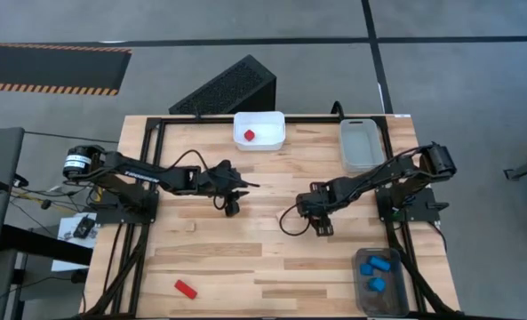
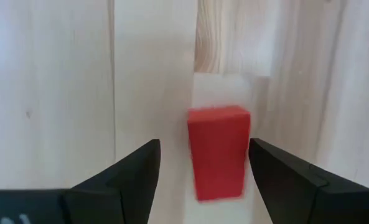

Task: Sort & place blocks by color
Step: Put the top red block into the white bin

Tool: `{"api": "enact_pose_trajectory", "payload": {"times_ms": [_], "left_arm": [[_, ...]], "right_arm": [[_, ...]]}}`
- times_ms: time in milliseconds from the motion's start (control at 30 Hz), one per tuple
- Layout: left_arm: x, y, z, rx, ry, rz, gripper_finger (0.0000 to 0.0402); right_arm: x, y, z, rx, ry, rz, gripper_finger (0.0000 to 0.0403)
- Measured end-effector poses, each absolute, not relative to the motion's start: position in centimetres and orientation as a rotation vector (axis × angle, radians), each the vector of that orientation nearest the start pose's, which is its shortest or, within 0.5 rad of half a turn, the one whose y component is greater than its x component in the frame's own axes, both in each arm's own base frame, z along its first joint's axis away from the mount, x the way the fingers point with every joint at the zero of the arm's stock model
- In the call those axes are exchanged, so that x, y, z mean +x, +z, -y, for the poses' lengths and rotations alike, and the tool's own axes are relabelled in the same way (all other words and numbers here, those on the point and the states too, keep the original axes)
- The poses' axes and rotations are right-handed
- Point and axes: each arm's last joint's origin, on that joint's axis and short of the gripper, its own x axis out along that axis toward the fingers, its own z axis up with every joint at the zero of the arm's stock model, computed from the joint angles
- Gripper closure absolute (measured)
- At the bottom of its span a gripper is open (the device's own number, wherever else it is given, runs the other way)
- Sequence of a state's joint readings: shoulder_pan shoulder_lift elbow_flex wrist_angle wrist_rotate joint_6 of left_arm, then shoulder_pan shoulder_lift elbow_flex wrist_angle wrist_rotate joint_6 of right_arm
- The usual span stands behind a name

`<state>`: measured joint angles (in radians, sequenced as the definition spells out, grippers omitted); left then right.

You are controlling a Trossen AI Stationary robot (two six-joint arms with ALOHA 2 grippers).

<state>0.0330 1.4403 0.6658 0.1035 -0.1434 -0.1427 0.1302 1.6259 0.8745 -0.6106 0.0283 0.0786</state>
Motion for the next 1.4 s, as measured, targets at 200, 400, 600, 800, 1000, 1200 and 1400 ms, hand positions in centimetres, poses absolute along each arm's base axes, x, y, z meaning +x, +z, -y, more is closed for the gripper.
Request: {"api": "enact_pose_trajectory", "payload": {"times_ms": [200, 400, 600, 800, 1000, 1200, 1400], "left_arm": [[27.8, 17.6, -1.1, -0.115, 0.219, -0.657, 0.0313], [28.2, 18.1, -0.3, -0.08, 0.203, -0.592, 0.0312], [28.3, 18.3, 0.2, -0.07, 0.194, -0.563, 0.0285], [28.4, 18.4, 0.5, -0.062, 0.203, -0.549, 0.0233], [28.8, 19.1, 1.1, -0.033, 0.139, -0.479, 0.0186], [28.8, 19.3, 1.4, -0.072, 0.132, -0.455, 0.0163], [29.0, 19.6, 1.1, -0.216, 0.229, -0.393, 0.0161]], "right_arm": [[27.2, 14.9, -3.4, -0.026, -0.009, -1.36, 0.0133], [27.0, 14.1, -3.3, -0.02, -0.008, -1.329, 0.0151], [26.6, 13.1, -3.0, -0.003, -0.011, -1.285, 0.0194], [27.0, 13.1, -3.0, 0.003, -0.011, -1.24, 0.0264], [29.1, 14.0, -3.2, 0.017, -0.004, -1.0, 0.0276], [31.2, 15.9, -4.1, -0.01, -0.012, -0.701, 0.026], [31.8, 17.3, -4.1, -0.216, -0.288, -0.531, 0.027]]}}
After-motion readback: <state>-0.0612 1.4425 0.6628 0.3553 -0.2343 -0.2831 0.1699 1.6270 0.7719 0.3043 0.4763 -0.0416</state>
